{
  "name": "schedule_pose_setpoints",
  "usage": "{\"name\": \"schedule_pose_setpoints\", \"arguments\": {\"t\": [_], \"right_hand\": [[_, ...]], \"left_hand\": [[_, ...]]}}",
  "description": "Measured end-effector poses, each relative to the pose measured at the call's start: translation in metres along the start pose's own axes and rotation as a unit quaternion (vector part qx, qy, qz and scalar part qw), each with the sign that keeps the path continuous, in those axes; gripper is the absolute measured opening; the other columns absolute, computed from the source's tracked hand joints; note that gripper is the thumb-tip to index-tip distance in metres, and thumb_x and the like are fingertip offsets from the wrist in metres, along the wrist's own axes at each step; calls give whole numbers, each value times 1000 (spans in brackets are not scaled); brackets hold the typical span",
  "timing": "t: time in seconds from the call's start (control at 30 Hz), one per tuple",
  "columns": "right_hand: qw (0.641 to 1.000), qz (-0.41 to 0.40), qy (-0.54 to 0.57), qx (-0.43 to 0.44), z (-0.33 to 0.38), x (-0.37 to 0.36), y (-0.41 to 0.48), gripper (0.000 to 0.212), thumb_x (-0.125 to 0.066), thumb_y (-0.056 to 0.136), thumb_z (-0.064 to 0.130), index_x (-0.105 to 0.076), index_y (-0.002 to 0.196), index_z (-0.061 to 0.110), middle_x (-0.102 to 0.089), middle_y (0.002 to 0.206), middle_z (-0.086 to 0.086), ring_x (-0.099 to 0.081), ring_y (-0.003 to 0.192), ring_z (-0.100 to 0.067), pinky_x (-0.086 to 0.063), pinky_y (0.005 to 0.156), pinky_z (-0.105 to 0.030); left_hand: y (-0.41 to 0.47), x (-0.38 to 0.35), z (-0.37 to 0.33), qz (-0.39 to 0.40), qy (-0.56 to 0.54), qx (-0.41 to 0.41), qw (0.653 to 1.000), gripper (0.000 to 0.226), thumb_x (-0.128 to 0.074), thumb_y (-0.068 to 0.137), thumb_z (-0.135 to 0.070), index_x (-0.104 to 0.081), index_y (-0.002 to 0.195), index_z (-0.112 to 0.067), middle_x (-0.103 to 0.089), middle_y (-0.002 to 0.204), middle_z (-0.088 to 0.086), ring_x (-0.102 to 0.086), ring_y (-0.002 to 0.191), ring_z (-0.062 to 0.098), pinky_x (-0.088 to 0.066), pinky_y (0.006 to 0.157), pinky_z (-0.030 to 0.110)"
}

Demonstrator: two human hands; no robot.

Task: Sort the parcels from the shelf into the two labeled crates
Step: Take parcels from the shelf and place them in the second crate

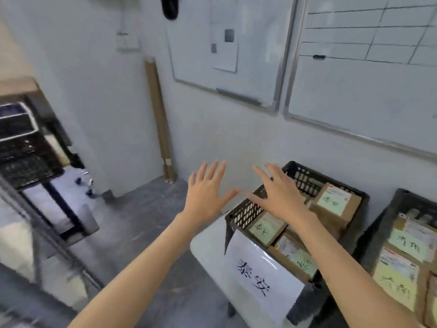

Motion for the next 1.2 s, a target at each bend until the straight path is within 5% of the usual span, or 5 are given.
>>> {"name": "schedule_pose_setpoints", "arguments": {"t": [0.3,0.6,1.2], "right_hand": [[967,38,72,242,257,-2,-46,88,-41,90,72,-3,158,32,-4,165,-6,0,152,-24,-15,120,-44],[877,56,124,462,506,17,-163,92,-38,89,73,6,157,28,-4,165,-6,0,152,-24,-14,121,-45],[698,93,203,680,938,64,-504,84,-40,91,70,-8,157,30,-7,164,-4,-5,151,-22,-15,121,-44]], "left_hand": [[-206,131,127,-68,57,224,970,84,-36,87,-74,-7,155,-34,-5,163,-7,4,150,17,-2,120,45],[-439,248,230,-131,133,435,881,86,-36,86,-75,-13,155,-30,-5,164,-4,1,150,20,-4,118,48],[-908,473,321,-202,218,650,699,88,-37,85,-75,-12,155,-29,-6,164,-3,4,150,17,-1,119,49]]}}
Point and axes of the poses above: each hand's wrist, its own y-axis towards the middle knuckle, its own x-axis out of the back of the hand, z = x × y, the point moved 8 cm from there along y, towards the middle knuckle
